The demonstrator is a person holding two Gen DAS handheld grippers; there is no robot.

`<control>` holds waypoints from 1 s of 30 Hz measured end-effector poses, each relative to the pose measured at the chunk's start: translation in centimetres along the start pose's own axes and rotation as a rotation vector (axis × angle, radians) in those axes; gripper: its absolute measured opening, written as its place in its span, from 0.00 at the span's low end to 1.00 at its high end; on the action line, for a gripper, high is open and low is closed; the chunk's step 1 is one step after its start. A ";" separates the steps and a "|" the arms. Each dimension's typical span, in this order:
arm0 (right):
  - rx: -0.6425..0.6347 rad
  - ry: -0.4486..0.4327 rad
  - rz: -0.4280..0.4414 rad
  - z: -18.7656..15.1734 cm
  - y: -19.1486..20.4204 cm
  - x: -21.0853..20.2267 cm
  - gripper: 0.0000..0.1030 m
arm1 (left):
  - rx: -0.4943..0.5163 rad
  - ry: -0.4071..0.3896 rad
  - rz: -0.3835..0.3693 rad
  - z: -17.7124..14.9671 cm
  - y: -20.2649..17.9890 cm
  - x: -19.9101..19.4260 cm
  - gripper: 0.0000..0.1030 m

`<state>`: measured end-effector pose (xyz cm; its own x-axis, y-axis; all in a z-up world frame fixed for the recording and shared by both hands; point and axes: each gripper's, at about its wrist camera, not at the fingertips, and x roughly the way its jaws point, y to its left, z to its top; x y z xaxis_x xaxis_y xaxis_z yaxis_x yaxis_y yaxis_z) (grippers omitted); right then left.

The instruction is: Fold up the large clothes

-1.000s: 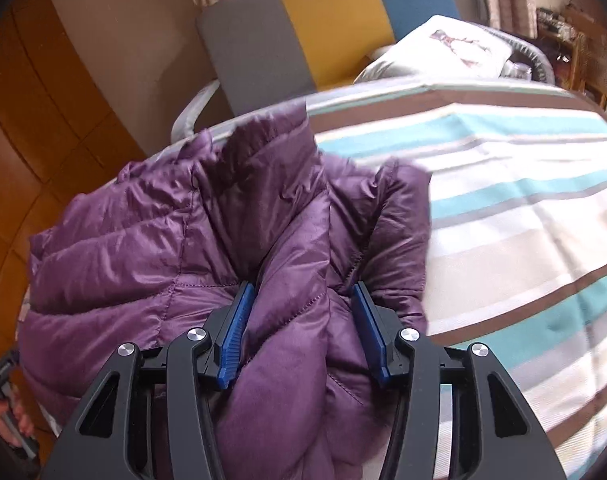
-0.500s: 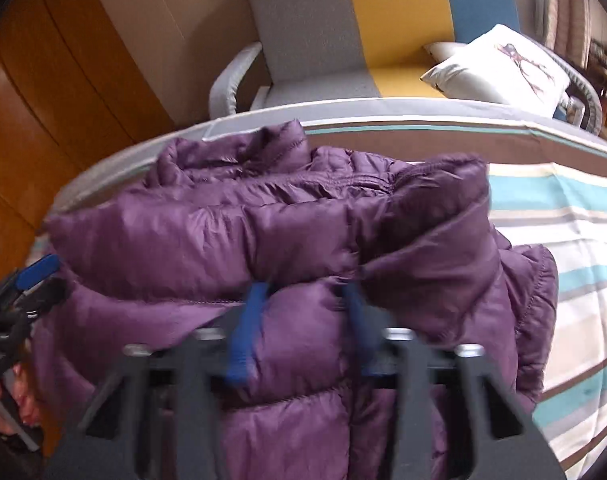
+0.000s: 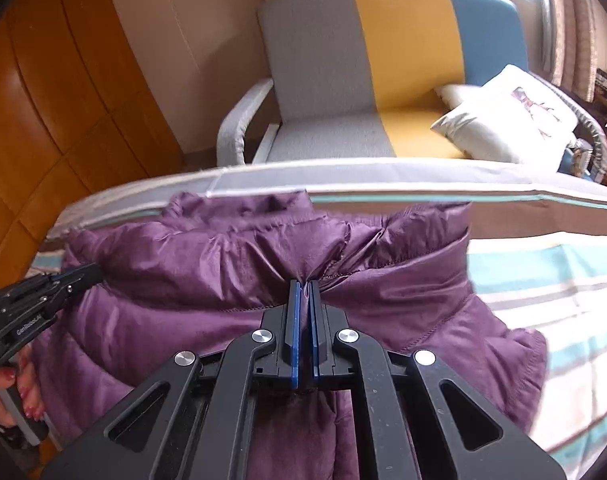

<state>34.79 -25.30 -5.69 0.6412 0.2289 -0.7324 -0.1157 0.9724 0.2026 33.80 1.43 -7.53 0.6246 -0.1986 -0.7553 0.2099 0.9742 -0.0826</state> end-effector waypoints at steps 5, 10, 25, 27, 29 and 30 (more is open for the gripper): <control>0.008 0.007 -0.032 -1.2 -0.5 3.7 0.04 | -0.058 0.006 -0.041 -1.5 1.9 3.6 0.13; 0.015 -0.016 -0.033 -2.1 -0.8 4.9 0.04 | -0.114 -0.033 -0.084 -2.6 2.4 5.0 0.13; 0.048 -0.120 -0.151 -1.9 -3.1 0.1 0.42 | -0.066 -0.143 0.134 -2.6 2.9 -0.7 0.79; 0.071 -0.080 -0.196 -2.2 -4.3 1.2 0.37 | -0.105 -0.103 0.160 -2.8 4.0 0.2 0.81; 0.115 -0.060 -0.219 -2.7 -5.7 2.2 0.31 | -0.116 -0.071 0.170 -3.2 4.7 1.4 0.82; 0.131 -0.060 -0.220 -2.9 -6.2 2.3 0.30 | -0.116 -0.071 0.165 -3.5 4.8 1.7 0.82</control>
<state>34.83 -30.69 -10.54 0.6846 0.0057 -0.7289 0.1285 0.9834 0.1284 33.31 6.18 -11.48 0.6956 -0.0387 -0.7174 0.0153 0.9991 -0.0391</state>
